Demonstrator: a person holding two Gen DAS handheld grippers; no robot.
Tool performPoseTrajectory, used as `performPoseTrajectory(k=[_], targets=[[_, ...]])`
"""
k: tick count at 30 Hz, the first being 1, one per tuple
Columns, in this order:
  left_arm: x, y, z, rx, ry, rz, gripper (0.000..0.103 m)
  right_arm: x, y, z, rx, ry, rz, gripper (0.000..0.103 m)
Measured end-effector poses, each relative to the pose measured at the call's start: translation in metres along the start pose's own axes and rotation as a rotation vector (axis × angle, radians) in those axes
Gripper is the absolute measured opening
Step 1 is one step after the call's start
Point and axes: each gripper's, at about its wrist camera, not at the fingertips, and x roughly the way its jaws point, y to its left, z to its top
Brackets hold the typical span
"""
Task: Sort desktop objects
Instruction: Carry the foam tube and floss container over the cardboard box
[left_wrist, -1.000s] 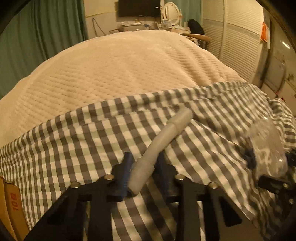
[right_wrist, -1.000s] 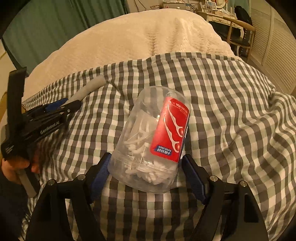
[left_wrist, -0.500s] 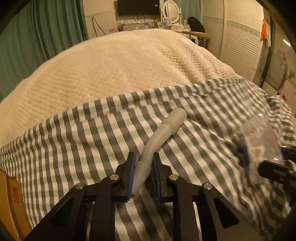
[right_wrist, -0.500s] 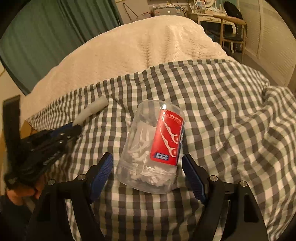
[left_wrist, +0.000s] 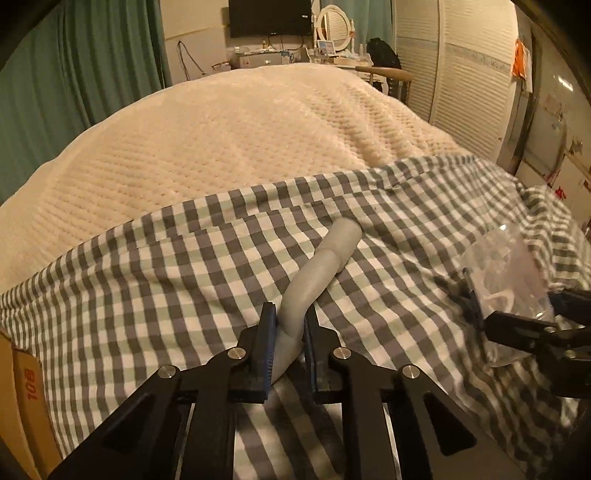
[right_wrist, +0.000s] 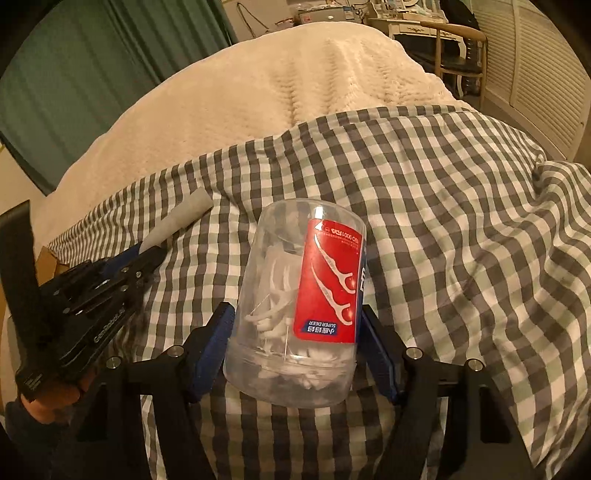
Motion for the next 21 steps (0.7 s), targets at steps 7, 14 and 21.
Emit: performPoseTrajectory(k=[7,14,21], targets=[[-0.033,0.011,-0.007,-0.095,0.009,-0.043,0.012,-0.013,-0.005,-0.008,0.021,0.01,0.012,0.066],[-0.07,0.014,-0.033,-0.153,0.042,-0.082,0.011,-0.054,-0.002,-0.031,0.032,-0.002,-0.005,0.065],[-0.115,0.008,-0.067,-0.202,0.072,-0.126,0.011,-0.097,0.012,-0.076,0.091,-0.027,0.023,0.063]])
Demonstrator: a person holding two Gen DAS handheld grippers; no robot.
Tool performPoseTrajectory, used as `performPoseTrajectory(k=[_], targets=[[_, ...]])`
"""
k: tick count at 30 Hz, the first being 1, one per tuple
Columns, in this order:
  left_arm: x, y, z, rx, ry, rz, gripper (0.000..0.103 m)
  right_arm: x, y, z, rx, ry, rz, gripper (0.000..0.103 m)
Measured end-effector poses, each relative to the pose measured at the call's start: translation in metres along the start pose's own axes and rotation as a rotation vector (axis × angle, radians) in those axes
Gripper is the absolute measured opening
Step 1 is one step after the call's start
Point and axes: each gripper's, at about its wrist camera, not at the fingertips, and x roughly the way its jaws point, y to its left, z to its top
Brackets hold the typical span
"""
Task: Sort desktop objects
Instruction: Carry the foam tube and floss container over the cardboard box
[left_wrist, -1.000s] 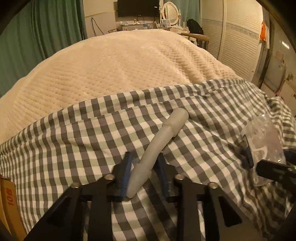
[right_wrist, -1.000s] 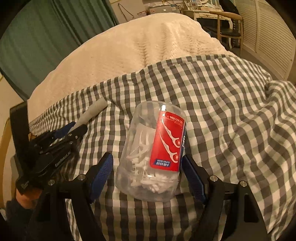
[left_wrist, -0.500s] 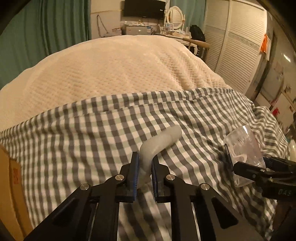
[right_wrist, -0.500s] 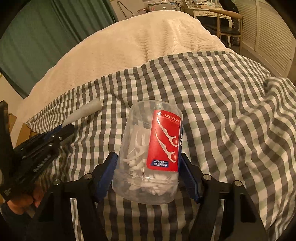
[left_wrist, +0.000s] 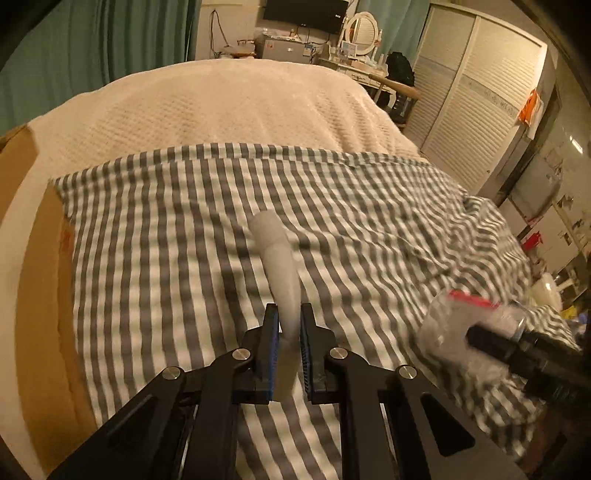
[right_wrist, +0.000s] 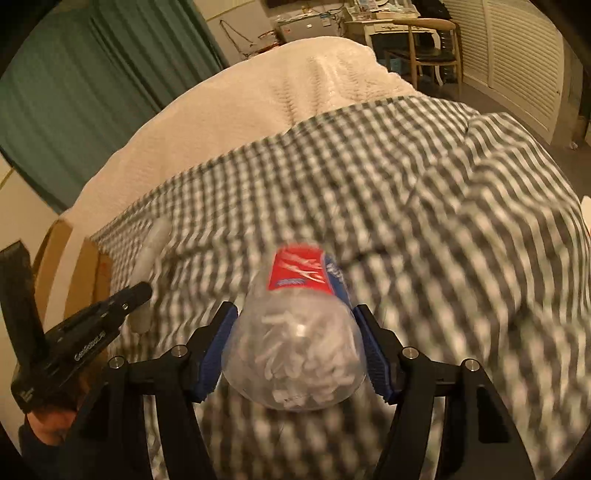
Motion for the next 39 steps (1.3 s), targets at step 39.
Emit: performPoseTrajectory(k=[39], targets=[[-0.217,0.179,0.063,-0.092,-0.207,0.292,0.011,-0.106,0.3,0.003,-0.331,-0.116,0.301,0.063]])
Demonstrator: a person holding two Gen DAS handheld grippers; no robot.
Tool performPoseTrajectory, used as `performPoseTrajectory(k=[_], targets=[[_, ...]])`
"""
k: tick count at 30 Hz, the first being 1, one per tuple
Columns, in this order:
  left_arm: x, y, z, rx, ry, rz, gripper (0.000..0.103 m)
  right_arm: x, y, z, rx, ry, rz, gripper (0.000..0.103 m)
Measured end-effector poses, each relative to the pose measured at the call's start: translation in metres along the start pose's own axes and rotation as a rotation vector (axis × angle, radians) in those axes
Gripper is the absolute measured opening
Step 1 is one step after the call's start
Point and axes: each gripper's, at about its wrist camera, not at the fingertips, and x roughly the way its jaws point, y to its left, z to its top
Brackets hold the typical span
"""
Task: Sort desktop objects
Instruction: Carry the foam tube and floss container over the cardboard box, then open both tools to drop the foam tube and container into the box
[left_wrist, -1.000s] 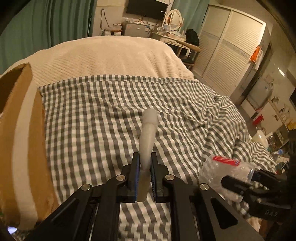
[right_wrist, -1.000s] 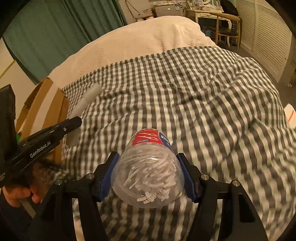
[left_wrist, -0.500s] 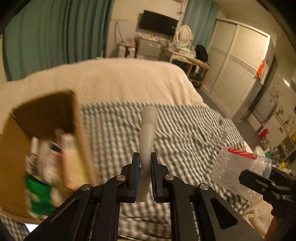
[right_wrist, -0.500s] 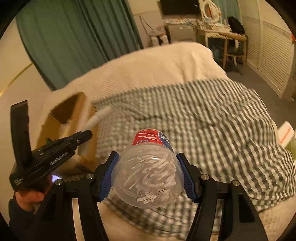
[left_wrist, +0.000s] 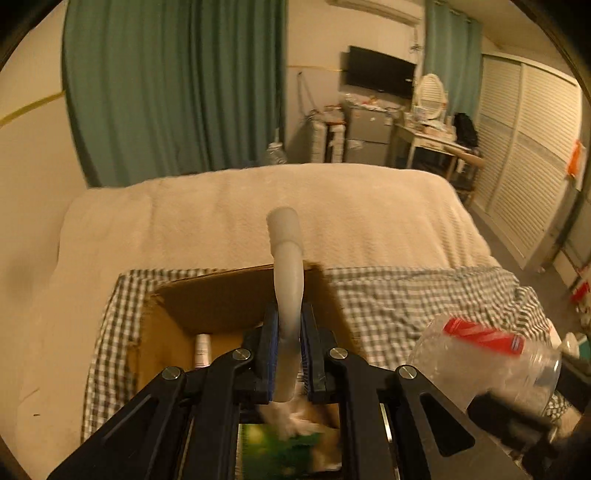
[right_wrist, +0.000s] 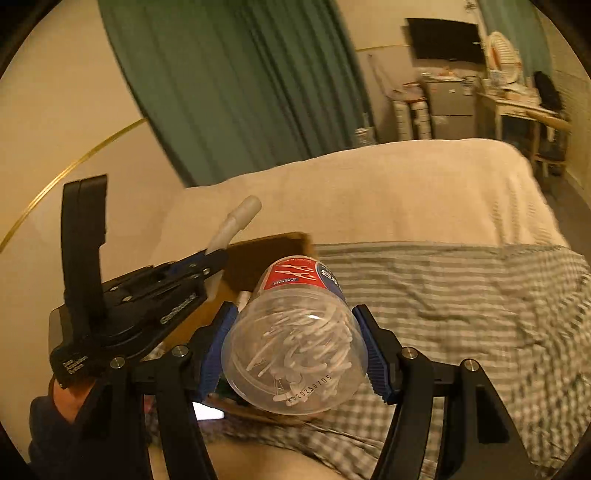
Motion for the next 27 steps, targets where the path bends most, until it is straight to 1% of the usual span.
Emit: performPoseTrajectory(k=[6,10,13,14,15,16,17,18,19,21,23,25,26,27], targets=[[0.028,0.052,-0.01,-0.068,0.075,0.01,0.011,0.049,0.034,-0.005,-0.036,0.068,0.067,0.063],[0.043,0.069,-0.021,-0.054,0.118,0.05,0.011,0.072,0.048,-0.008,-0.072,0.079,0.073,0.063],[0.047,0.077,-0.024,-0.07,0.138,0.042,0.013,0.087,0.052,-0.012,-0.079,0.085,0.093,0.063],[0.048,0.08,-0.024,-0.075,0.137,0.041,0.018,0.087,0.052,-0.014,-0.079,0.084,0.1,0.065],[0.048,0.081,-0.024,-0.078,0.136,0.051,0.027,0.089,0.052,-0.015,-0.078,0.085,0.112,0.068],[0.047,0.081,-0.023,-0.077,0.133,0.06,0.036,0.091,0.052,-0.017,-0.083,0.082,0.128,0.078],[0.046,0.081,-0.023,-0.076,0.128,0.072,0.064,0.089,0.052,-0.018,-0.094,0.067,0.127,0.082],[0.043,0.079,-0.022,-0.077,0.114,0.091,0.085,0.087,0.053,-0.018,-0.108,0.049,0.12,0.083],[0.038,0.078,-0.022,-0.08,0.085,0.112,0.088,0.084,0.053,-0.019,-0.124,0.033,0.113,0.083],[0.028,0.074,-0.022,-0.076,0.038,0.122,0.089,0.074,0.051,-0.021,-0.158,0.002,0.102,0.084],[0.018,0.066,-0.021,-0.072,0.029,0.125,0.089,0.063,0.043,-0.023,-0.186,-0.029,0.083,0.086],[0.005,0.058,-0.018,-0.079,0.003,0.13,0.091,0.053,0.037,-0.022,-0.21,-0.052,0.046,0.088],[0.0,0.057,-0.016,-0.083,-0.012,0.132,0.094,0.046,0.032,-0.022,-0.221,-0.064,0.024,0.089],[-0.008,0.053,-0.015,-0.093,-0.035,0.139,0.1,0.04,0.027,-0.022,-0.23,-0.073,0.002,0.089]])
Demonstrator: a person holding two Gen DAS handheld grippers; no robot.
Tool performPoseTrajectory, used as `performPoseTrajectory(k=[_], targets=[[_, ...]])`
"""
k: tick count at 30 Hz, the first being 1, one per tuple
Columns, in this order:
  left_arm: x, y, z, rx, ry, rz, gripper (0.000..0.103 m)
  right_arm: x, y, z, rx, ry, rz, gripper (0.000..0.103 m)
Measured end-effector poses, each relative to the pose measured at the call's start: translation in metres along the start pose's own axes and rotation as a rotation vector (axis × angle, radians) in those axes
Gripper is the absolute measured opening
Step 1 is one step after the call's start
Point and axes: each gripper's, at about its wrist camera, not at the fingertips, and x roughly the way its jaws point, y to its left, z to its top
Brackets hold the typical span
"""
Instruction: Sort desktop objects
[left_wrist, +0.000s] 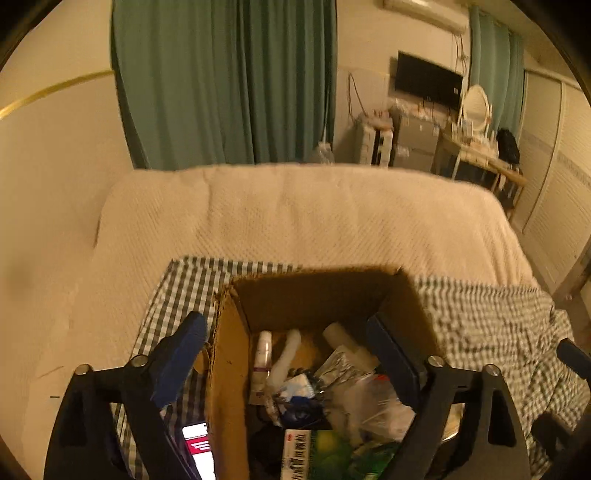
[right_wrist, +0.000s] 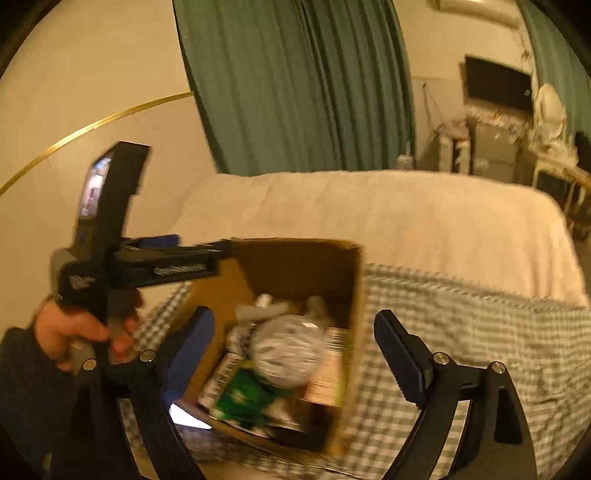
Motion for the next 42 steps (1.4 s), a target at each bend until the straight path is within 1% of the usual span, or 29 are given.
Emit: performPoseTrajectory(k=[1,3,5,6,8,9,11,12,14,15,17,19,20,21,23,25,27,30,36,39,42], targets=[[-0.01,-0.003,0.002,-0.014,-0.021,0.015,0.103,-0.008,-0.005,0.0,-0.01,-0.011,-0.028,0.09],[-0.034,-0.011,0.0,-0.051,-0.064,0.066,0.103,-0.027,-0.017,0.002,-0.024,-0.035,-0.087,0.092],[-0.051,-0.018,-0.009,-0.103,-0.115,0.062,0.103,-0.045,-0.029,0.002,-0.029,-0.046,-0.126,0.093],[-0.058,-0.021,-0.018,-0.147,-0.138,0.057,0.103,-0.054,-0.034,0.0,-0.029,-0.06,-0.147,0.095],[-0.062,-0.03,-0.037,-0.208,-0.12,0.028,0.103,-0.072,-0.049,-0.007,-0.018,-0.099,-0.197,0.103],[-0.059,-0.036,-0.047,-0.233,-0.1,0.014,0.103,-0.079,-0.054,-0.011,-0.007,-0.107,-0.216,0.103],[-0.054,-0.05,-0.071,-0.244,-0.066,-0.004,0.103,-0.086,-0.07,-0.022,0.029,-0.119,-0.253,0.103],[-0.051,-0.056,-0.083,-0.247,-0.062,0.008,0.103,-0.089,-0.074,-0.028,0.045,-0.122,-0.267,0.102],[-0.045,-0.065,-0.108,-0.263,-0.066,0.054,0.103,-0.093,-0.085,-0.047,0.081,-0.134,-0.312,0.103],[-0.043,-0.069,-0.121,-0.271,-0.074,0.062,0.103,-0.093,-0.09,-0.055,0.09,-0.132,-0.329,0.103],[-0.036,-0.075,-0.14,-0.274,-0.072,0.052,0.103,-0.092,-0.101,-0.073,0.108,-0.111,-0.366,0.102],[-0.026,-0.083,-0.153,-0.253,-0.062,0.032,0.103,-0.079,-0.108,-0.087,0.12,-0.074,-0.388,0.102],[-0.022,-0.087,-0.156,-0.232,-0.047,0.044,0.103,-0.075,-0.11,-0.094,0.124,-0.071,-0.401,0.102],[-0.02,-0.092,-0.156,-0.199,-0.05,0.067,0.103,-0.071,-0.111,-0.1,0.125,-0.075,-0.409,0.102],[-0.02,-0.095,-0.156,-0.177,-0.063,0.054,0.103,-0.063,-0.112,-0.112,0.127,-0.078,-0.421,0.102],[-0.019,-0.097,-0.155,-0.178,-0.067,0.054,0.103,-0.054,-0.117,-0.117,0.139,-0.076,-0.409,0.102],[-0.018,-0.095,-0.154,-0.188,-0.067,0.065,0.103,-0.05,-0.118,-0.119,0.149,-0.067,-0.398,0.102],[-0.016,-0.093,-0.155,-0.199,-0.06,0.071,0.103,-0.048,-0.118,-0.12,0.15,-0.077,-0.395,0.102],[-0.019,-0.095,-0.16,-0.183,-0.063,0.085,0.103,-0.05,-0.115,-0.122,0.149,-0.079,-0.389,0.102],[-0.021,-0.097,-0.164,-0.18,-0.07,0.109,0.103,-0.049,-0.113,-0.123,0.149,-0.069,-0.385,0.102],[-0.023,-0.098,-0.163,-0.17,-0.078,0.075,0.103,-0.048,-0.115,-0.126,0.169,-0.059,-0.374,0.102]])
